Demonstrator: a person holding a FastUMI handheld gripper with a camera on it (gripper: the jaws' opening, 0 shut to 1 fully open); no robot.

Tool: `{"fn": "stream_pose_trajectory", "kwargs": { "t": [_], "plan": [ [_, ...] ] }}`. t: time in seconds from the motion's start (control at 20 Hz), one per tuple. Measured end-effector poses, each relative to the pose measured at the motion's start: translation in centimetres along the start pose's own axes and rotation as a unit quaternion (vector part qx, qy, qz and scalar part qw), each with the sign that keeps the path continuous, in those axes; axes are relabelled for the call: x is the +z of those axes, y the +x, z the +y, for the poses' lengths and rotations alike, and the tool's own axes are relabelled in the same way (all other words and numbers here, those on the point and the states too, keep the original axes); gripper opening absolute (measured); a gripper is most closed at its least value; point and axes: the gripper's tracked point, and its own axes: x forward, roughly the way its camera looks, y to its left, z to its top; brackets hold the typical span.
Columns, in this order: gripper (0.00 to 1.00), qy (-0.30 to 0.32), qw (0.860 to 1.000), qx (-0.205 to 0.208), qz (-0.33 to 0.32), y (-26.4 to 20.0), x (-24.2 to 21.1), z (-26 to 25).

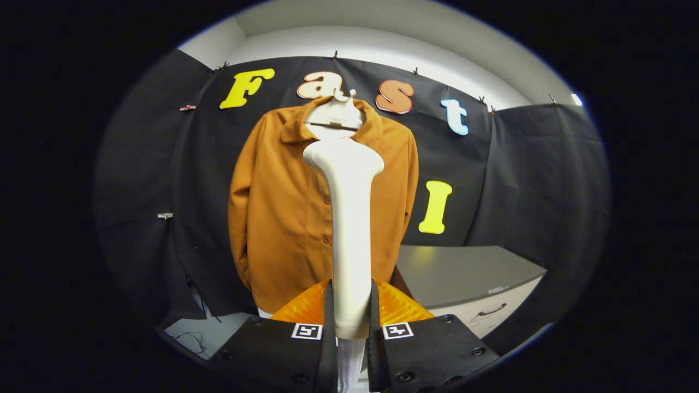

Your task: Iron the clothes twice with a garment steamer, once on the left side and once on the right side.

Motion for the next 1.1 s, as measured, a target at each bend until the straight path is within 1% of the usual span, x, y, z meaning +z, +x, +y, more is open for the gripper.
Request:
{"fn": "stream_pose_trajectory", "kwargs": {
  "t": [0.15, 0.35, 0.6, 0.9, 1.1],
  "plan": [
    [0.25, -0.001, 1.000, 0.017, -0.024, 0.6, 2.7, 2.6],
    [0.25, -0.016, 0.998, 0.036, -0.041, 2.3, 4.6, 6.0],
    [0.25, -0.043, 0.997, 0.055, -0.045, 5.5, 4.1, 9.3],
    [0.25, -0.066, 0.995, 0.056, -0.041, 10.0, 2.9, 10.3],
    [0.25, -0.088, 0.994, 0.041, -0.045, 11.8, 2.1, 10.3]
  ]
}}
